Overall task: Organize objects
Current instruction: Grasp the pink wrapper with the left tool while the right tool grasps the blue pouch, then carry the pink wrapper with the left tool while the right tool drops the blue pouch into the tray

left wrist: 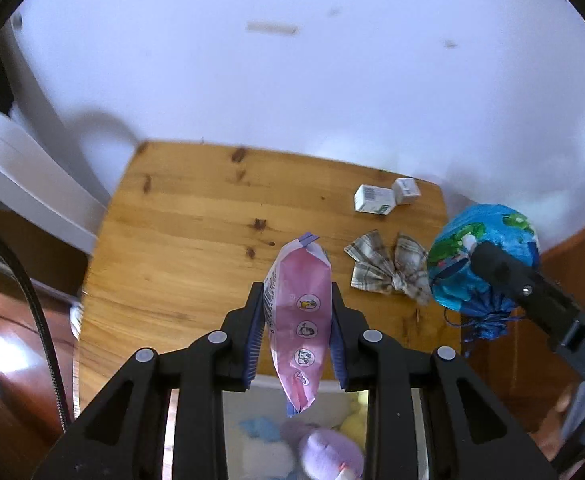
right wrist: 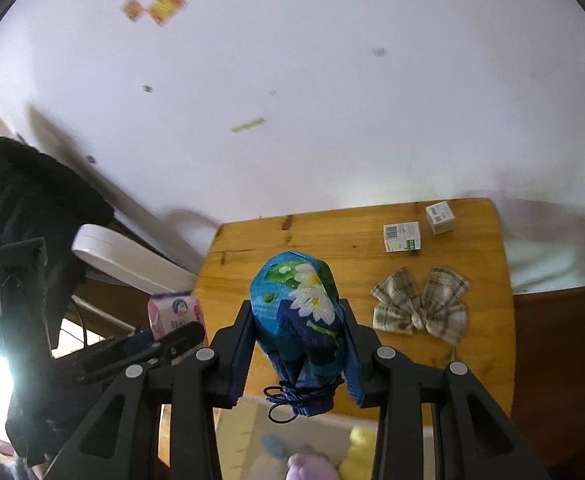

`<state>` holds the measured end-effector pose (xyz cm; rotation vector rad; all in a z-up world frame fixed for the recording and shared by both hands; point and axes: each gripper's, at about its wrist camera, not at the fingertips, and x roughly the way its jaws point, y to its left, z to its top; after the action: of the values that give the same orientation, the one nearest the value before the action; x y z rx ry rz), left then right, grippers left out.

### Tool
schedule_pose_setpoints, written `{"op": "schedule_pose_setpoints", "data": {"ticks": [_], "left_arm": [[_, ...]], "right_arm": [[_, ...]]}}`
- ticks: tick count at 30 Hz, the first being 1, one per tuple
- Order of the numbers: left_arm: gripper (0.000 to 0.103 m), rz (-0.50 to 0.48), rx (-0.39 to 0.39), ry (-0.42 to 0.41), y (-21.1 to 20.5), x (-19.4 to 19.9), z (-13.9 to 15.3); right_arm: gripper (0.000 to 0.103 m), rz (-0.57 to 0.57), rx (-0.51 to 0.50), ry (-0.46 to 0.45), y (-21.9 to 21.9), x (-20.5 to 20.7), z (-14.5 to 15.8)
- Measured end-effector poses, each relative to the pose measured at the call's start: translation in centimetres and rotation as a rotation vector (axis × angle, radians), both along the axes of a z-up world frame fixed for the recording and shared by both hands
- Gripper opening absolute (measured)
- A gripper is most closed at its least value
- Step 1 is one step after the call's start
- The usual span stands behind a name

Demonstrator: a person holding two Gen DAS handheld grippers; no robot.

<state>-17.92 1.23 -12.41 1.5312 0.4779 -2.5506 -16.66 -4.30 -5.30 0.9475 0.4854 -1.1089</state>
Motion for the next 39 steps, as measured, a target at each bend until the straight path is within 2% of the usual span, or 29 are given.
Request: {"op": "schedule_pose_setpoints", "data": {"ticks": [8, 13, 17, 23, 32, 35, 37, 39], "left_arm": [[0.031, -0.07, -0.075, 0.074, 1.5, 5.4, 4.4], [0.033, -0.083, -0.145, 0.081, 1.6, 8.4, 4.8], [0.033, -0.096, -0.235, 0.058, 2.3, 10.1, 4.2], [0.034, -0.132, -0.301, -0.004, 3.4, 11.0, 1.8], [0.035, -0.194, -0.294, -0.058, 4.0, 12.6, 0.7], [0.043, -0.214, -0.292, -0.053, 4.2, 12.7, 0.8], [0.056, -0.225, -0.299, -0.048, 4.4, 12.8, 1.0], [0.06, -0.235, -0.306, -0.041, 4.6, 13.0, 1.1]], "right_arm": [[0.039, 0.047, -0.064, 0.014, 8.7, 0.1, 4.1], [0.039, 0.125, -0.094, 0.076, 14.1, 1.5, 4.5], [0.039, 0.179, -0.084, 0.129, 17.2, 3.0, 3.2], [0.039, 0.248, -0.033, 0.193, 19.6, 5.3, -0.1], [0.039, 0.266, 0.01, 0.257, 20.9, 6.6, -3.3], [0.039, 0.283, 0.022, 0.268, 21.3, 7.2, -4.0], [0.04, 0.293, 0.033, 0.274, 21.3, 7.5, -4.5], [0.042, 0.3, 0.047, 0.282, 21.2, 7.7, -5.0]]}}
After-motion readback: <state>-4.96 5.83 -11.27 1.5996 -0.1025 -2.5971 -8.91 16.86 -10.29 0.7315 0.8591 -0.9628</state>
